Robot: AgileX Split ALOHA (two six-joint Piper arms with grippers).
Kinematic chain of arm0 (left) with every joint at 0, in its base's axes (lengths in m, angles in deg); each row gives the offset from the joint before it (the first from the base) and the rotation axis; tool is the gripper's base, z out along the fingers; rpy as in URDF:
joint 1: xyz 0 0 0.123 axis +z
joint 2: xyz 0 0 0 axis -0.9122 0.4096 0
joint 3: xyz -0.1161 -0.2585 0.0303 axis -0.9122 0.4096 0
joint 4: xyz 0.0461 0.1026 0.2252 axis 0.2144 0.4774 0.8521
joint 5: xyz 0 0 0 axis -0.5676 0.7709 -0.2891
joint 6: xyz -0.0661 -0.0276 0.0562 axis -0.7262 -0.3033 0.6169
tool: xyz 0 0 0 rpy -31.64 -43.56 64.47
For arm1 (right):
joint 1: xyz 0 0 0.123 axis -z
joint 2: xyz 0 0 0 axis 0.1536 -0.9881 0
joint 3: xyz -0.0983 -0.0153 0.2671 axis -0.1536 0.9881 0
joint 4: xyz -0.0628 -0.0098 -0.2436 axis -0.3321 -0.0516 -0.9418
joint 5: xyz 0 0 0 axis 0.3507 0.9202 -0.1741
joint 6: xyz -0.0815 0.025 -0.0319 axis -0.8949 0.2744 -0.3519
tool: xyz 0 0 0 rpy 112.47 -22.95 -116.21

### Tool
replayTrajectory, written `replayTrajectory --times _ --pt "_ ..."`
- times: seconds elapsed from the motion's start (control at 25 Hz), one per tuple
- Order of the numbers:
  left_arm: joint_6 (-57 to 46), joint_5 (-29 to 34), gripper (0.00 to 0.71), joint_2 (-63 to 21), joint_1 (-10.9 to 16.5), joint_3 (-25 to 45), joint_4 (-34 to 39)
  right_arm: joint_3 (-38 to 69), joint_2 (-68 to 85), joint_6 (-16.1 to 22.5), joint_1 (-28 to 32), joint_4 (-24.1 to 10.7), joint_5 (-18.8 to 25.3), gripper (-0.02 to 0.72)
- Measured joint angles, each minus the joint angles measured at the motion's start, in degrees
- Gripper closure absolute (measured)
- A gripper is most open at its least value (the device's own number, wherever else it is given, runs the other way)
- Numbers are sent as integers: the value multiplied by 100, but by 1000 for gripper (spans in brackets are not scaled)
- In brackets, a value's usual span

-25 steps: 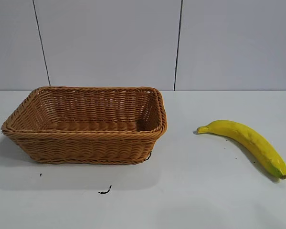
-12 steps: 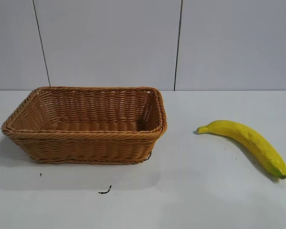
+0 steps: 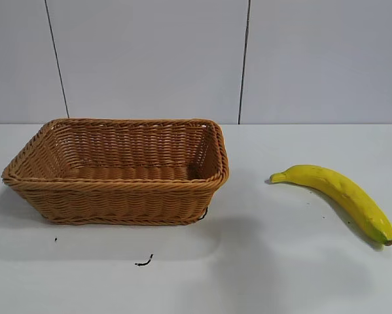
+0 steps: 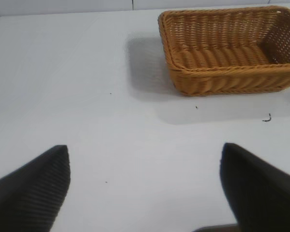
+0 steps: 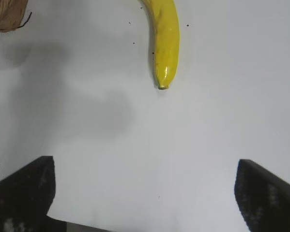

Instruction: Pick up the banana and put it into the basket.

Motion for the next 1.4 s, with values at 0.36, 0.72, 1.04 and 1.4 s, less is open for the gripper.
replayTrajectory --times 0.36,0.72,1.04,1.4 --pt "0 0 75 0 0 0 0 -1234 -1796 -448 0 0 -183 14" --pt "0 0 75 0 0 0 0 -1446 -3271 -464 0 17 -1017 14" --pt "0 0 75 0 0 0 0 -1446 -4002 -469 0 17 -1578 14" --pt "0 0 75 0 0 0 0 -1457 -4319 -469 0 -122 -1897 14"
